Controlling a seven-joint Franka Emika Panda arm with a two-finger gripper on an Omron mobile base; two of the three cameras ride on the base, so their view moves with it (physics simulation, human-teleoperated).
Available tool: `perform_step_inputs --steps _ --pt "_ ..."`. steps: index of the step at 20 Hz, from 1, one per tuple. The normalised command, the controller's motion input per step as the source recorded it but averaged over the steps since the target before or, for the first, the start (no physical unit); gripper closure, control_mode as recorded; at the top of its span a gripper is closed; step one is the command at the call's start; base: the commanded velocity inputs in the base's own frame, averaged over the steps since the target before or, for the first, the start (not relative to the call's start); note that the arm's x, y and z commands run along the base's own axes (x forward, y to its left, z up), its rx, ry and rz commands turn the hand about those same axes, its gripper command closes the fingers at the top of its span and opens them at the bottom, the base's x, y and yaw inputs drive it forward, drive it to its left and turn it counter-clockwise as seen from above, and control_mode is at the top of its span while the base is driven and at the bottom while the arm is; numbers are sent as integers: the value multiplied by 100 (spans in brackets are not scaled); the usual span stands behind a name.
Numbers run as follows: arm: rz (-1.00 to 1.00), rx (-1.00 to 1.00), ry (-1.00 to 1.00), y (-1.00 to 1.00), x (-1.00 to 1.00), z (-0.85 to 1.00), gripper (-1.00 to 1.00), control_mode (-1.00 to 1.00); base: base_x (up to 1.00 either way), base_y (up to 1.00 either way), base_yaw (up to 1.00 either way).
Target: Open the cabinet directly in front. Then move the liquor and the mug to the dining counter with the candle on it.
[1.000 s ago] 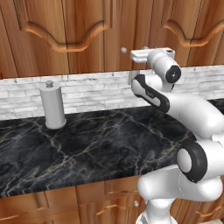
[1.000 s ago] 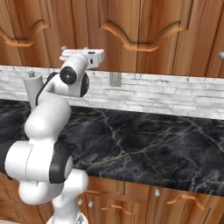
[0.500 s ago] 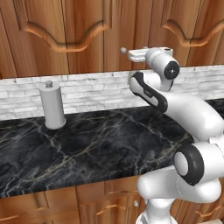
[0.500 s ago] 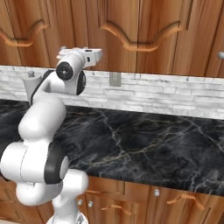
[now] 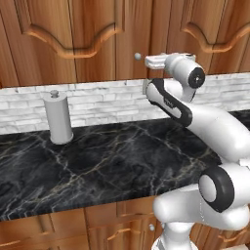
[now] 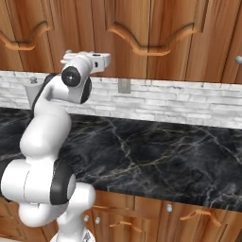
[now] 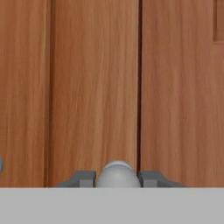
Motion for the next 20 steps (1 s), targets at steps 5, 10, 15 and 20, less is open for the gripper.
perform_step_inputs --steps 5,10,15,20 --pt "0 0 1 -29 -72 32 100 -100 0 0 0" --pt "0 0 9 -36 -85 38 100 -100 0 0 0" --pt "0 -1 15 -48 -92 34 100 -100 0 0 0" --pt "0 0 10 -64 -100 23 100 -100 0 0 0"
